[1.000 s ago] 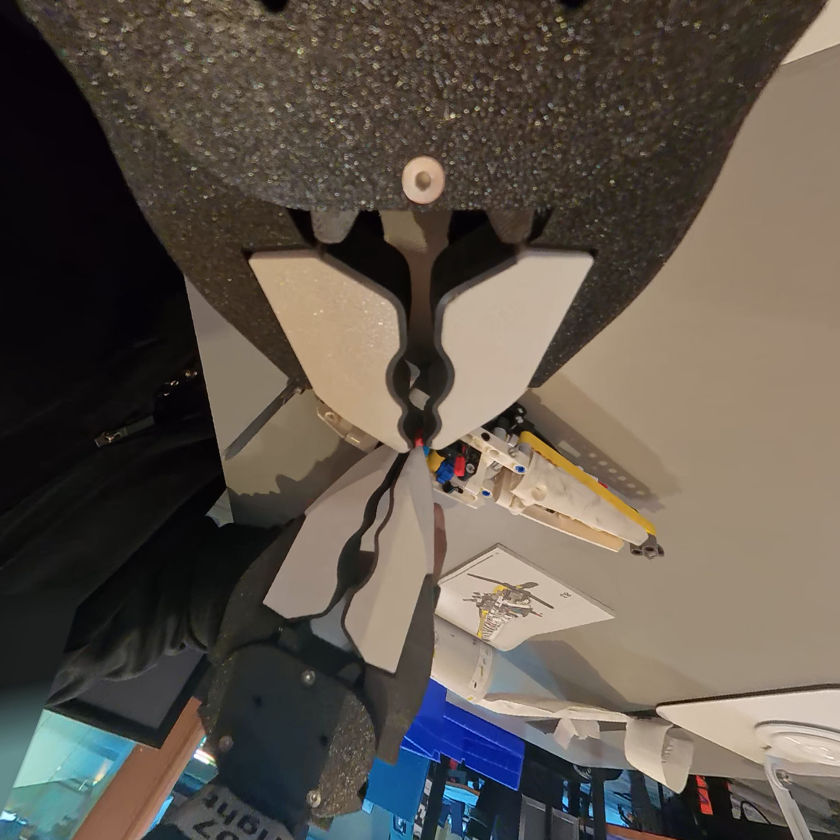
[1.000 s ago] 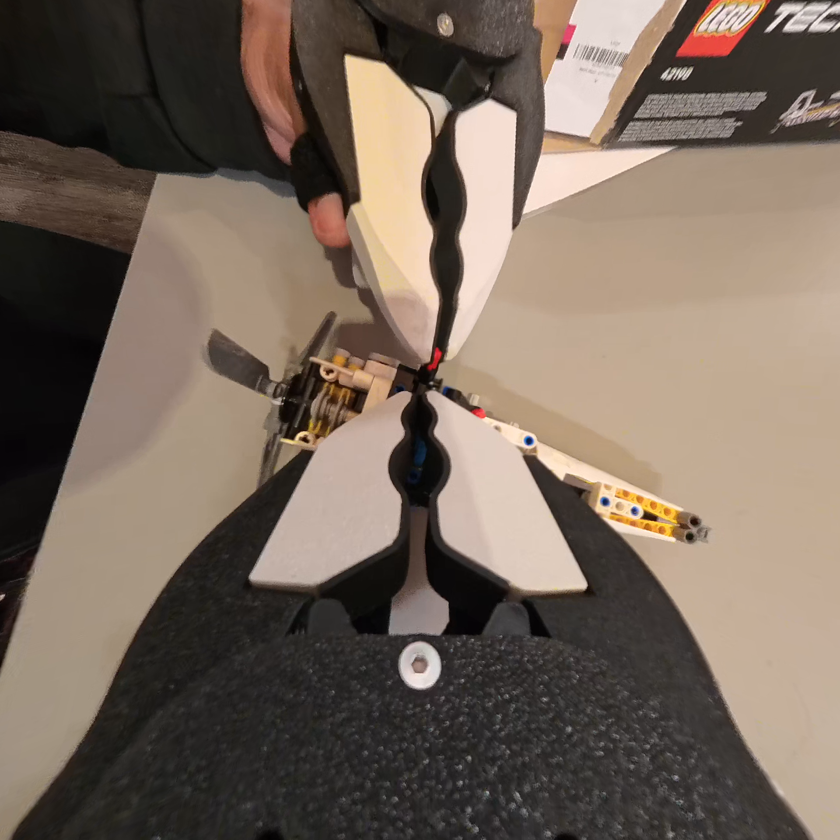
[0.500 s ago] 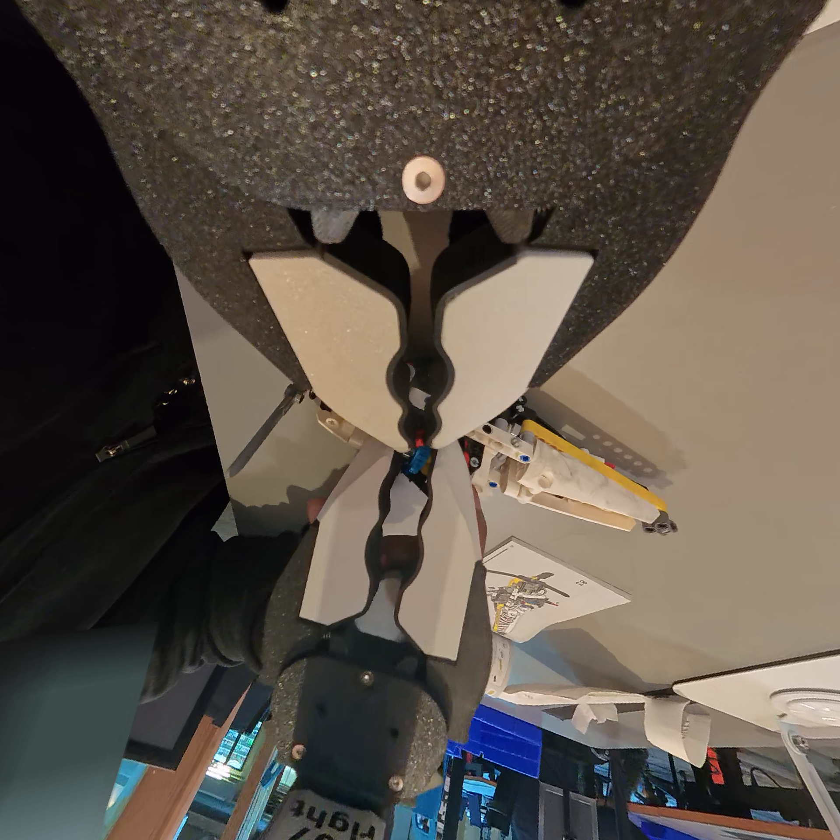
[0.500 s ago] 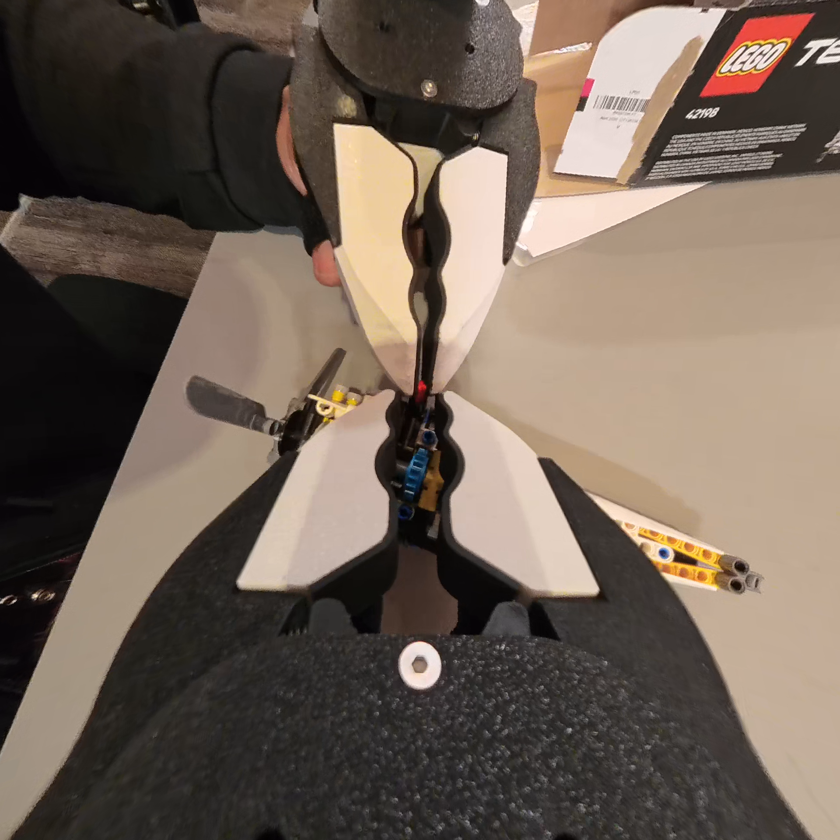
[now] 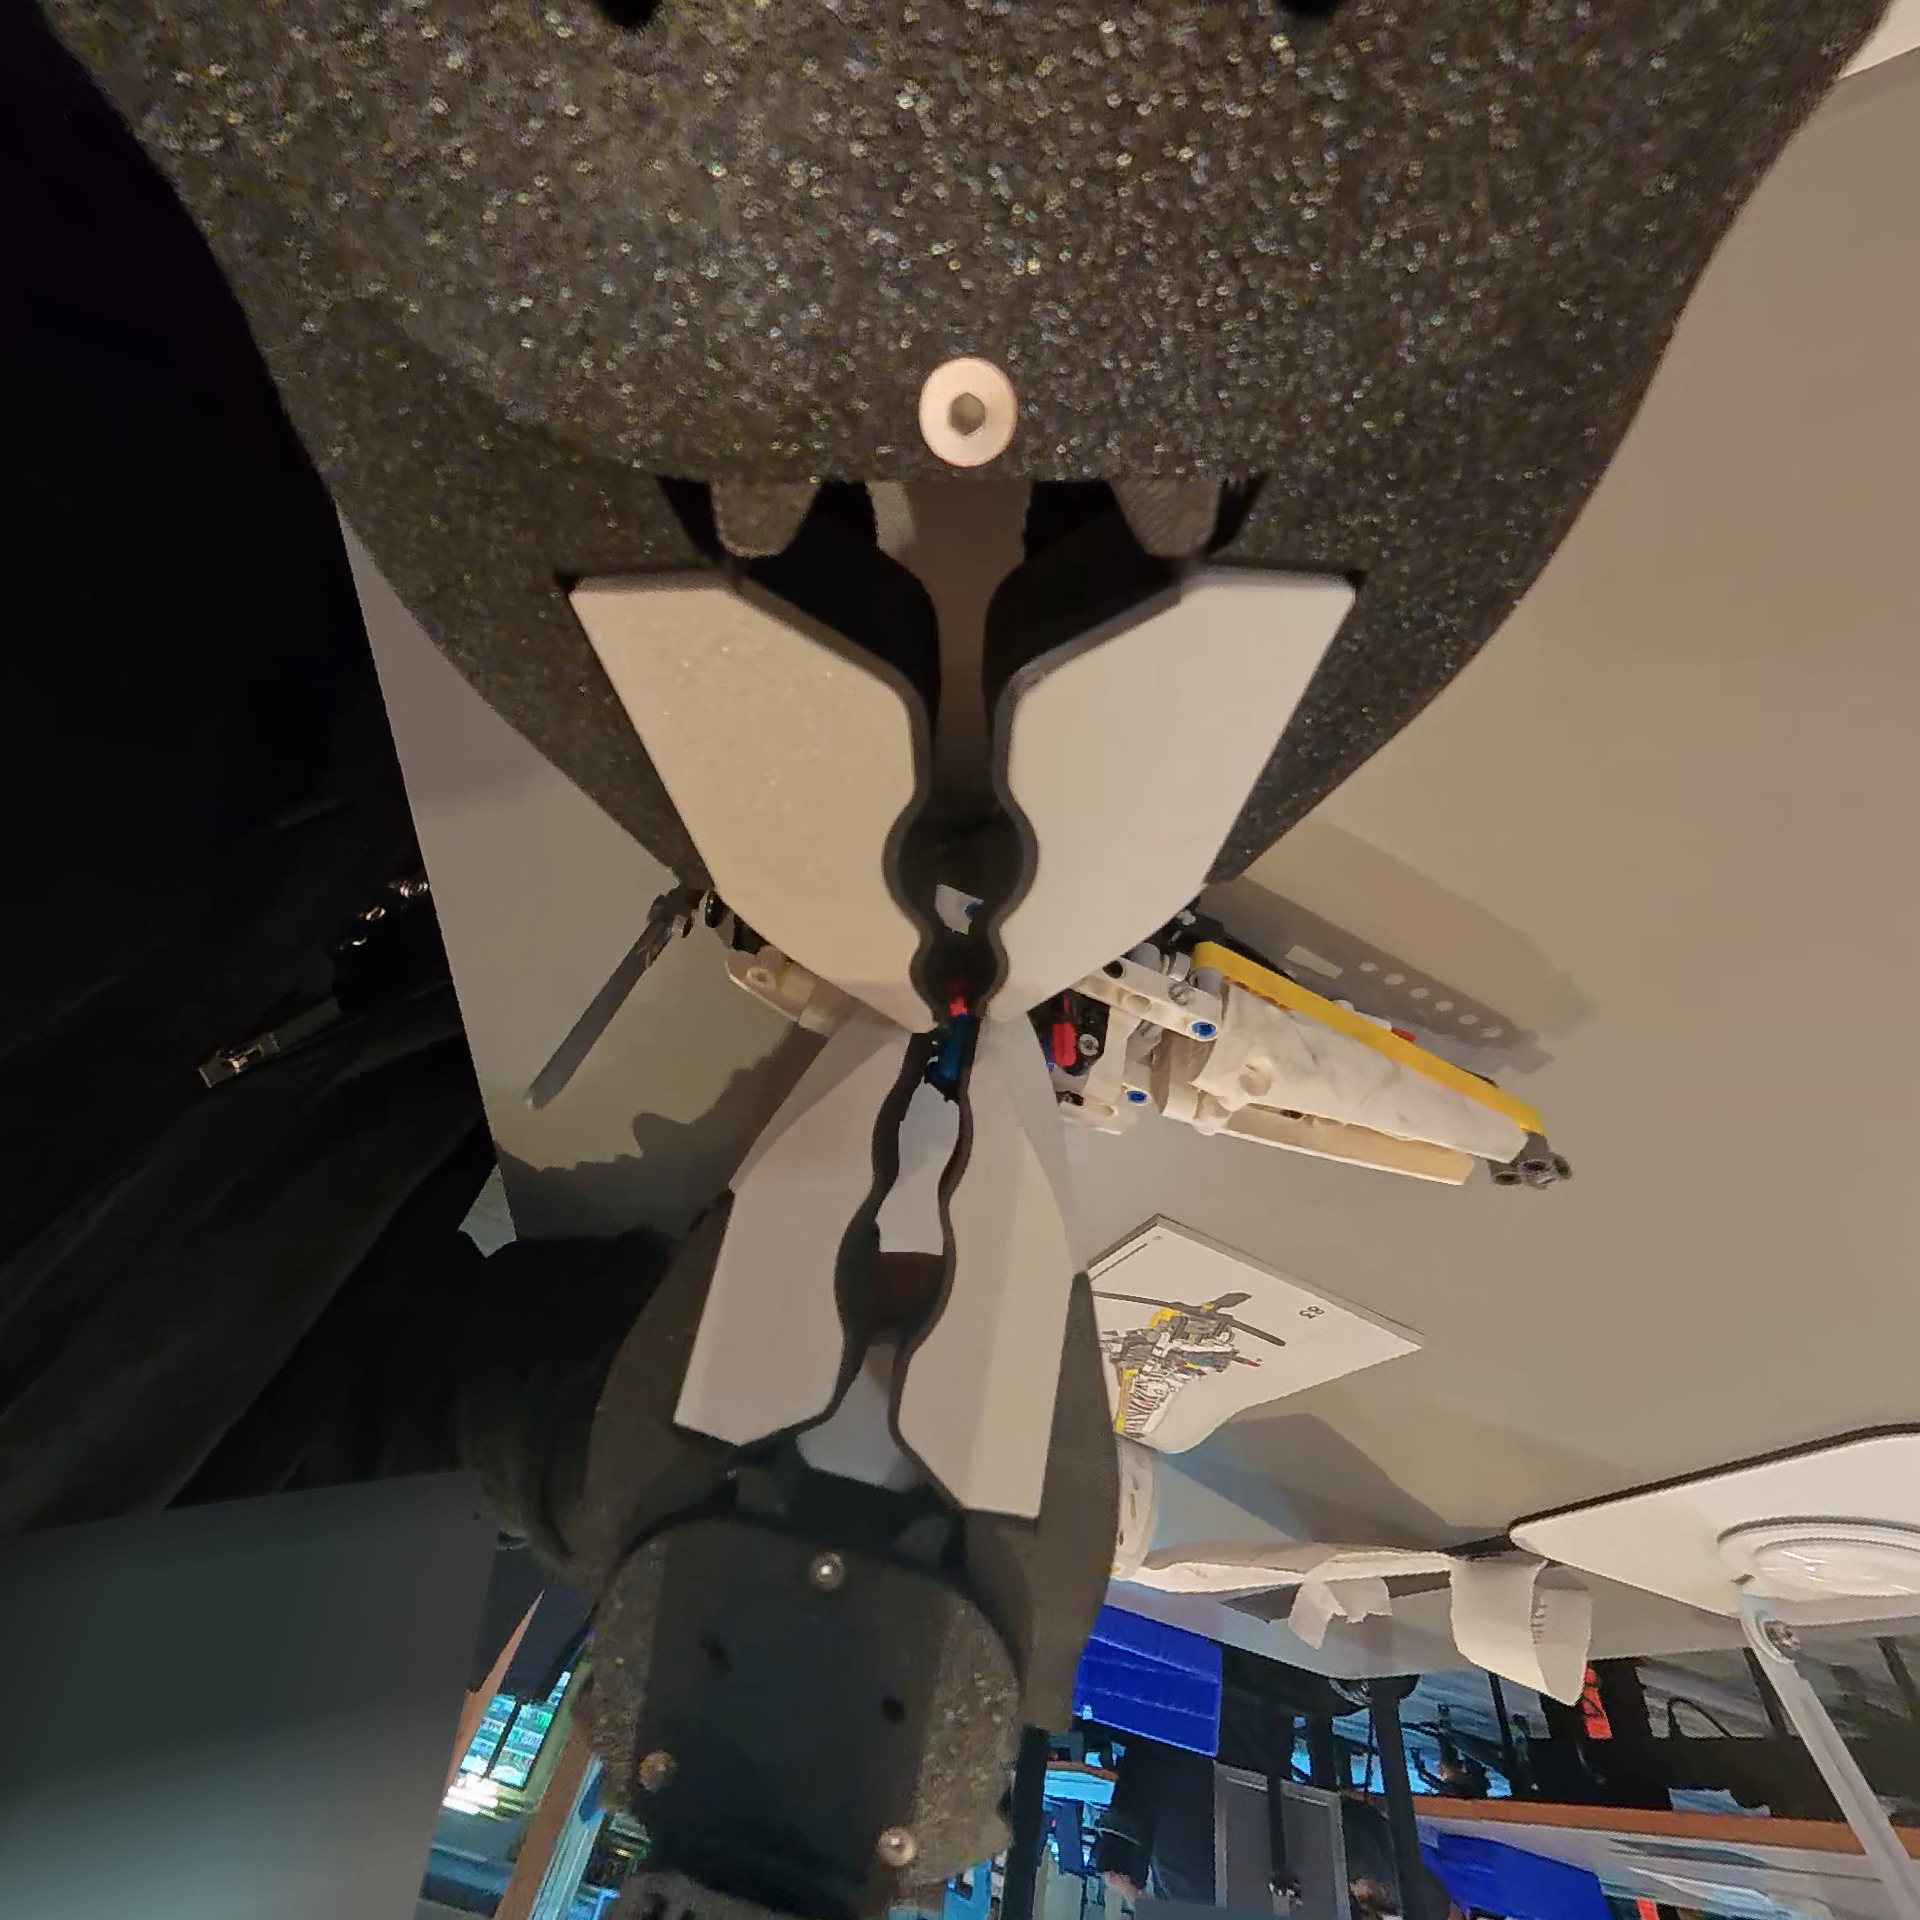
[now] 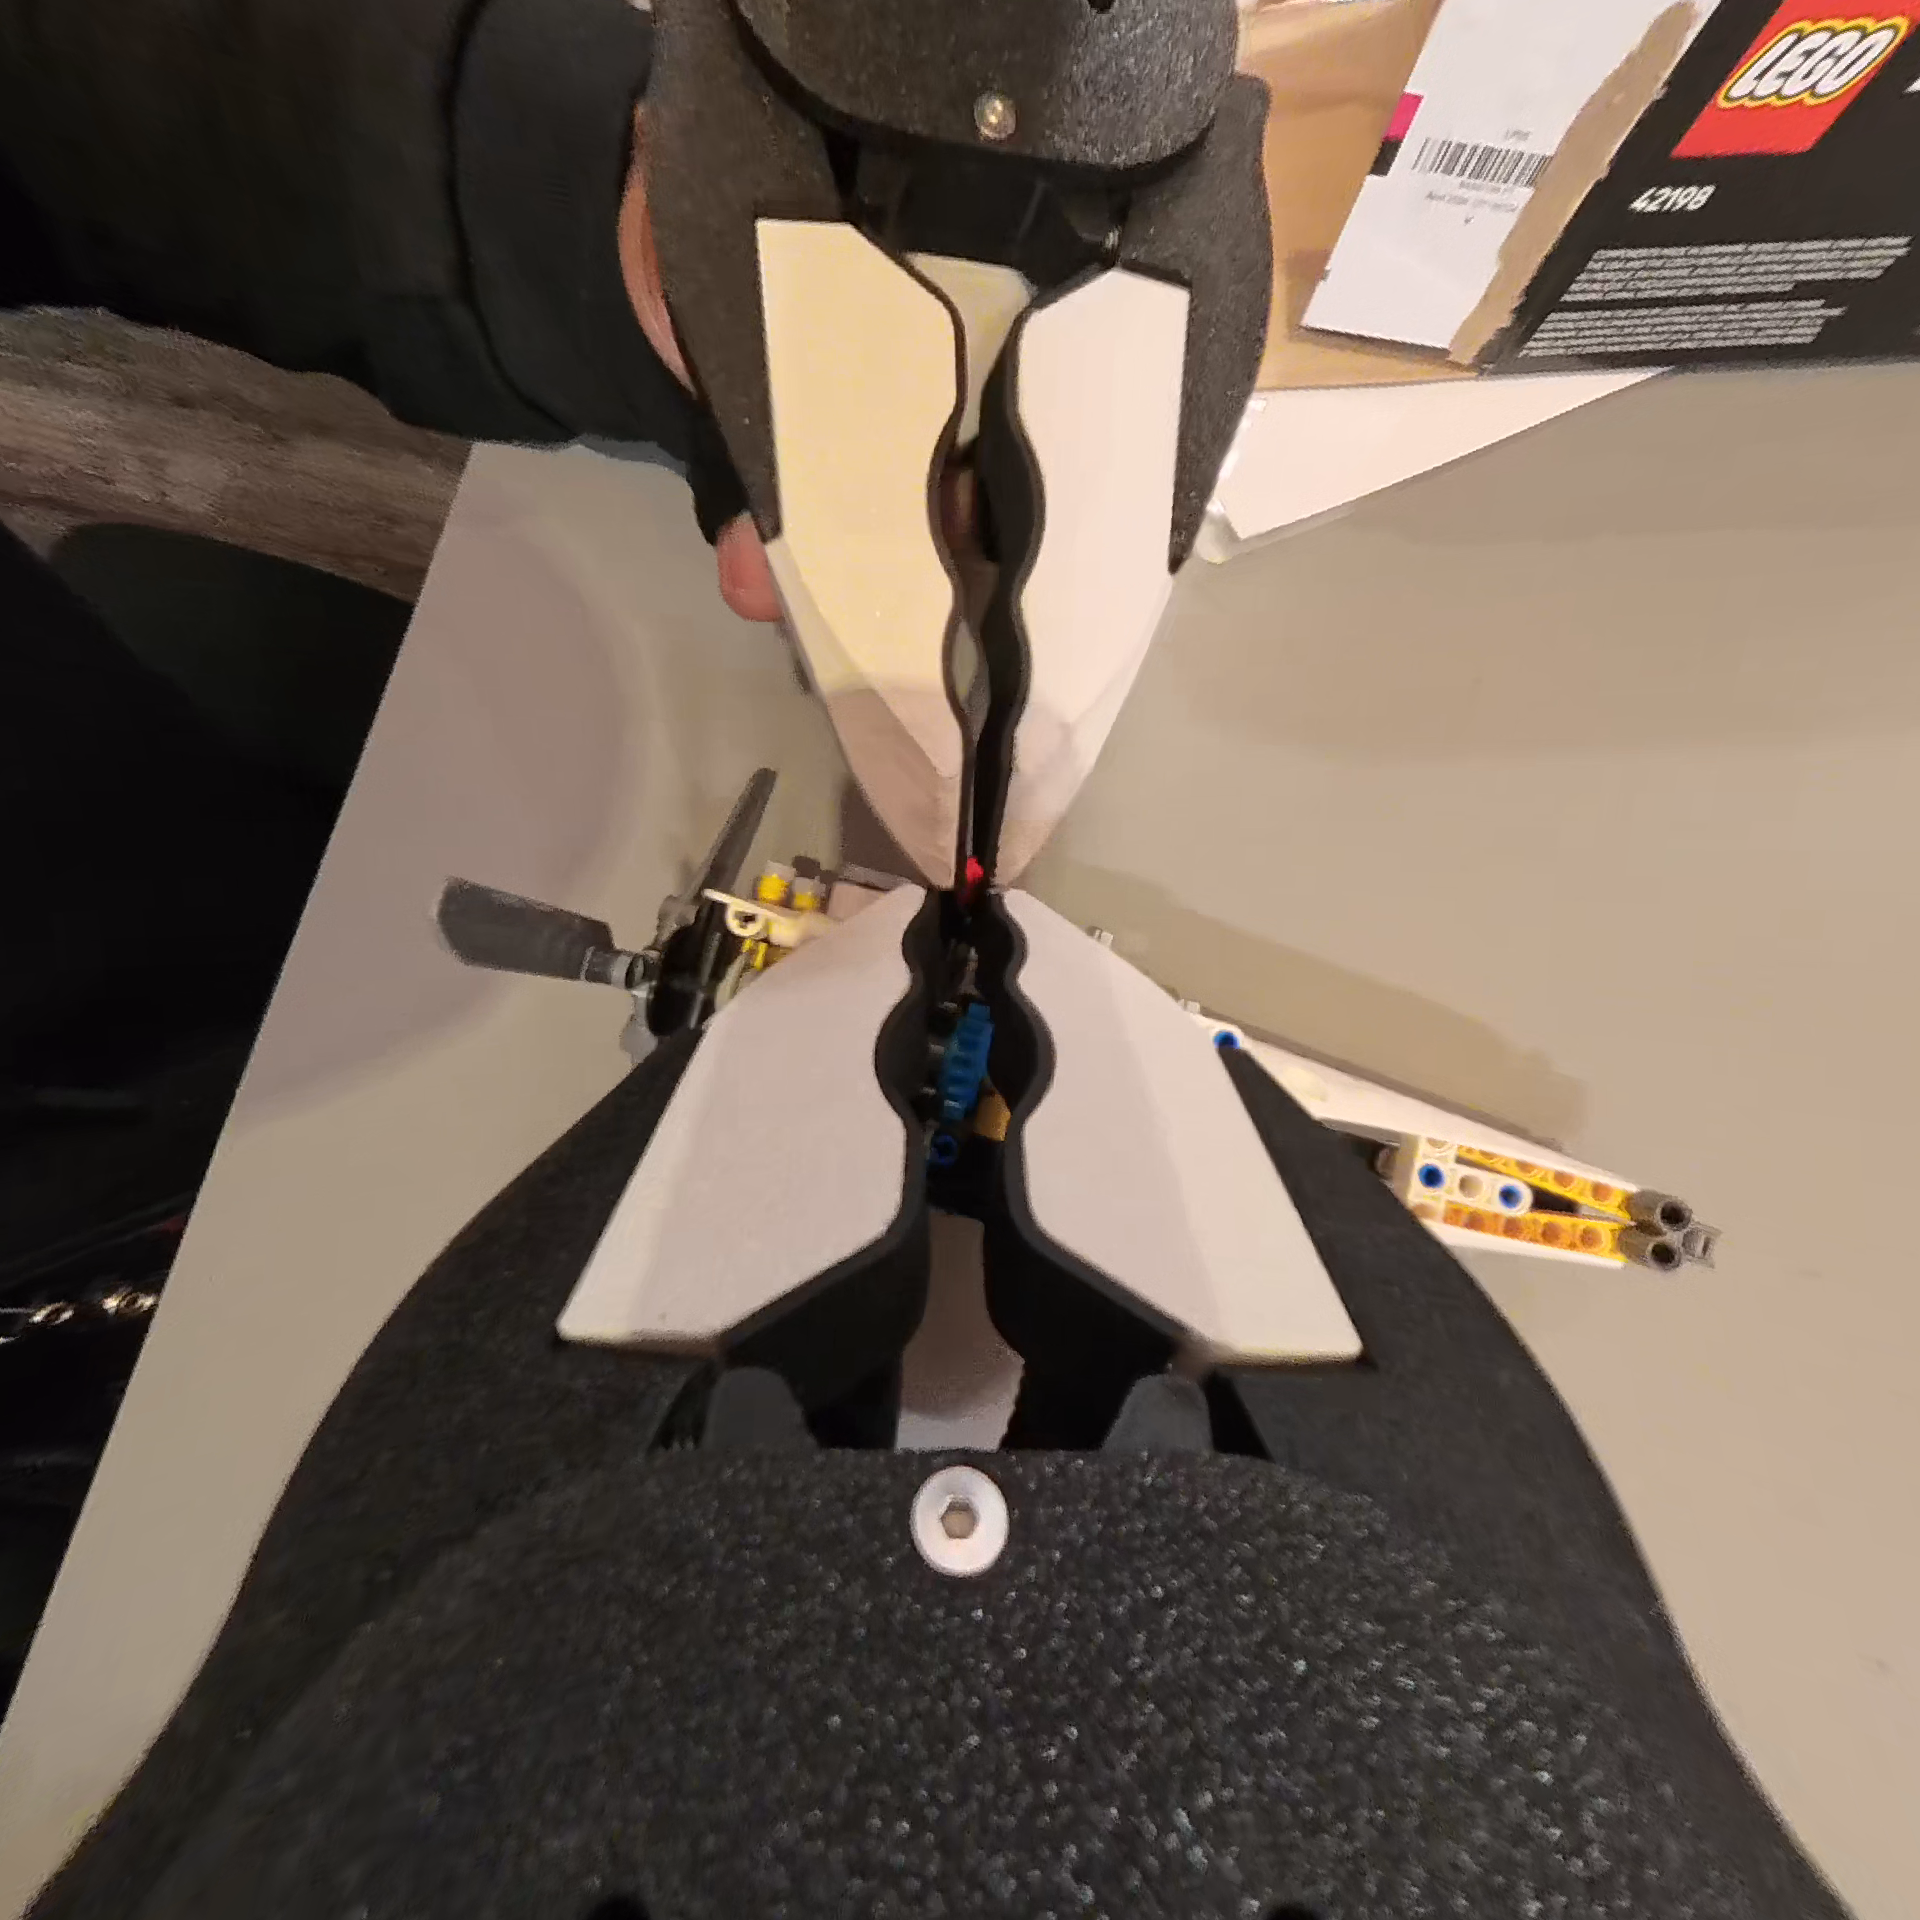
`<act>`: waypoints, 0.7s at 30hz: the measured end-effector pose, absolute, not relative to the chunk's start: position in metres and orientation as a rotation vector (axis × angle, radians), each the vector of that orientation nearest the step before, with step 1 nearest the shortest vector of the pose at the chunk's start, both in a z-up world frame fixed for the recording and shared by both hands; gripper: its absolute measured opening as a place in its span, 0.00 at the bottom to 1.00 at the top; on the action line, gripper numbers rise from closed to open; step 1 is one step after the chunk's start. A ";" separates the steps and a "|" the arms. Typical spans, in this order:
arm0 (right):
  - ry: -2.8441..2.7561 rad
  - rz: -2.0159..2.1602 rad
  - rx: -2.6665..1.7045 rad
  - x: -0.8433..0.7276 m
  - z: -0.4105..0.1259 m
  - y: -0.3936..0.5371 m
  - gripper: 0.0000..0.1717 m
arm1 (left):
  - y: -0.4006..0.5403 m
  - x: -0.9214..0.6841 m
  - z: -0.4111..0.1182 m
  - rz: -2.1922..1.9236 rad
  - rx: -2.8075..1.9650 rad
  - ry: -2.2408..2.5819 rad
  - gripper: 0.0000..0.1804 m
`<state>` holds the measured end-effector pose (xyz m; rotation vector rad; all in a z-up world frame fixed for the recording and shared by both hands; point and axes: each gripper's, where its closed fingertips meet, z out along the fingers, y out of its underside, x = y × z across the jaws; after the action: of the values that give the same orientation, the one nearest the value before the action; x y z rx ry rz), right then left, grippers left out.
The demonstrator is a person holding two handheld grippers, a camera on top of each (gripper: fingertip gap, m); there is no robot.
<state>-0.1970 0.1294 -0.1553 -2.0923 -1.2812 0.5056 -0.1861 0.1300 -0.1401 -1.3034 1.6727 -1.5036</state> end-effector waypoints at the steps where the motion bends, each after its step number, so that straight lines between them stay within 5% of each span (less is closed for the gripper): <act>1: -1.276 0.527 -2.093 -0.197 -0.155 0.129 0.04 | 0.130 -0.186 -0.140 -1.498 -1.297 1.673 0.02; 13: -1.259 0.472 -2.115 -0.195 -0.159 0.132 0.05 | 0.136 -0.186 -0.134 -1.566 -1.324 1.606 0.03; 15: -1.274 0.441 -2.117 -0.194 -0.161 0.130 0.04 | 0.166 -0.201 -0.081 -2.005 -1.239 1.125 0.02; 21: -1.237 0.425 -2.104 -0.197 -0.160 0.132 0.04 | 0.164 -0.197 -0.102 -1.731 -1.330 1.243 0.03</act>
<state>-0.1974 0.1321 -0.1596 -2.1040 -1.2374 0.4247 -0.1972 0.1639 -0.1023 -1.3305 1.2434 -1.7309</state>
